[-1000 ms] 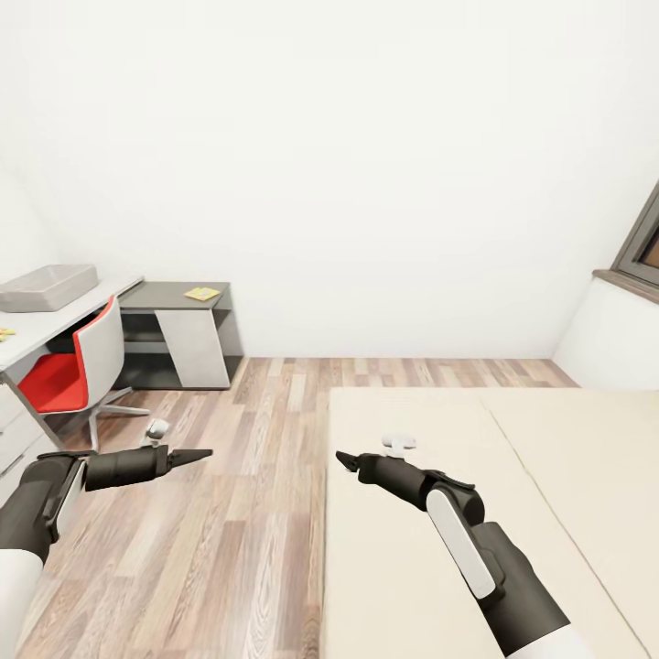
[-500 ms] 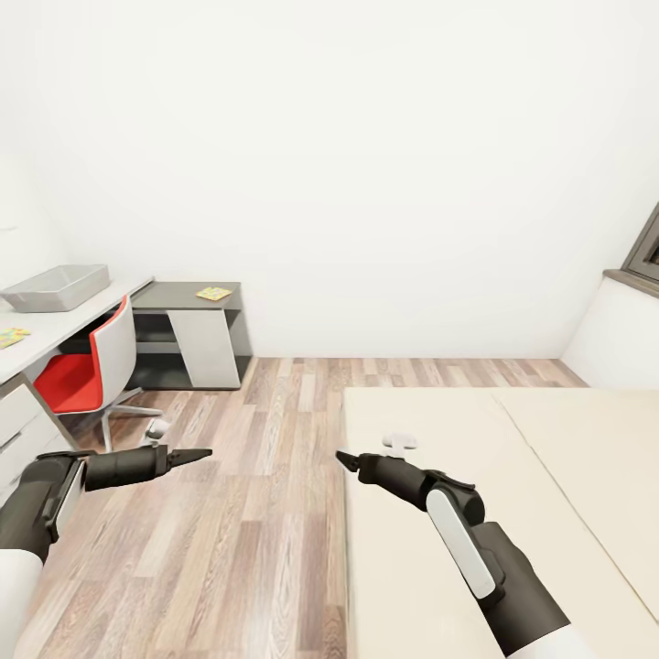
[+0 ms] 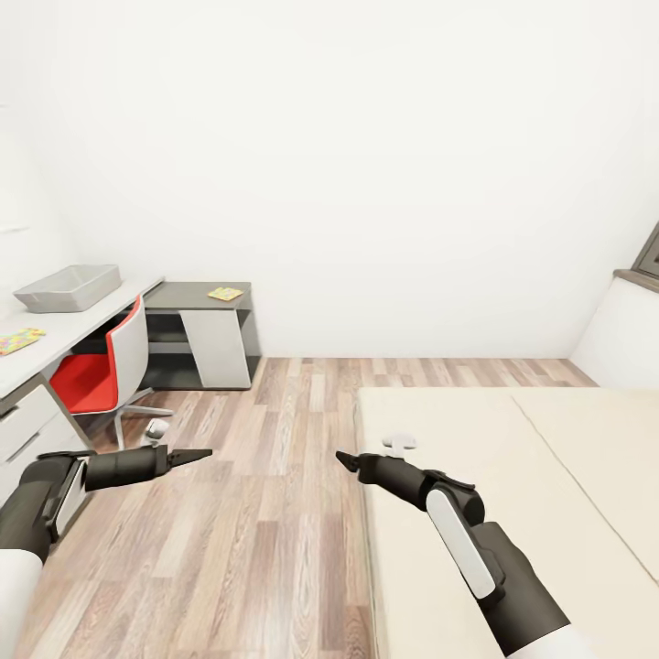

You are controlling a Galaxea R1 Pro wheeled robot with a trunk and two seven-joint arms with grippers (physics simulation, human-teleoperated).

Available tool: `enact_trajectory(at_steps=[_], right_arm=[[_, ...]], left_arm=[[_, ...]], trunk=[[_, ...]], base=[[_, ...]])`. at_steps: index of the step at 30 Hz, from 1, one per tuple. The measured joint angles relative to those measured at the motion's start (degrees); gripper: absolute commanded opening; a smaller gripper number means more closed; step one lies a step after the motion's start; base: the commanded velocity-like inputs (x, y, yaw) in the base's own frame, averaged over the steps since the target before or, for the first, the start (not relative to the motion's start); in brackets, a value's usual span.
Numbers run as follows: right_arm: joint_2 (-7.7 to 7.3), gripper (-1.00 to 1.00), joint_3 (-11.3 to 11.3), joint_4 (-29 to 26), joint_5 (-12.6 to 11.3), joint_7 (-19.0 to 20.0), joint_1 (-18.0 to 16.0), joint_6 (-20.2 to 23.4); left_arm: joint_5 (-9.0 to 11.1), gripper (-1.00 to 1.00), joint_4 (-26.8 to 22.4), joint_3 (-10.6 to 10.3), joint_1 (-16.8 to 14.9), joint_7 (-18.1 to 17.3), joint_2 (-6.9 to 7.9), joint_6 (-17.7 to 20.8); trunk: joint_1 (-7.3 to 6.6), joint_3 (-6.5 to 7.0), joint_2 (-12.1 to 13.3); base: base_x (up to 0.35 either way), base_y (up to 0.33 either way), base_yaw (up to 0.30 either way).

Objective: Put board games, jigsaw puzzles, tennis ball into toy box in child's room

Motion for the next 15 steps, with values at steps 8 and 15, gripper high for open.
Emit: enact_trajectory(at_steps=[8, 15], right_arm=[[-0.01, 1.0, 0.0, 0.0, 0.0, 0.0, 0.0, 0.0], [-0.04, 1.0, 0.0, 0.0, 0.0, 0.0, 0.0, 0.0]], left_arm=[[0.0, 1.0, 0.0, 0.0, 0.0, 0.0, 0.0, 0.0], [0.0, 1.0, 0.0, 0.0, 0.0, 0.0, 0.0, 0.0]], trunk=[[0.0, 0.0, 0.0], [0.0, 0.0, 0.0]], base=[[0.0, 0.221, 0.0], [0.0, 0.22, 0.0]])
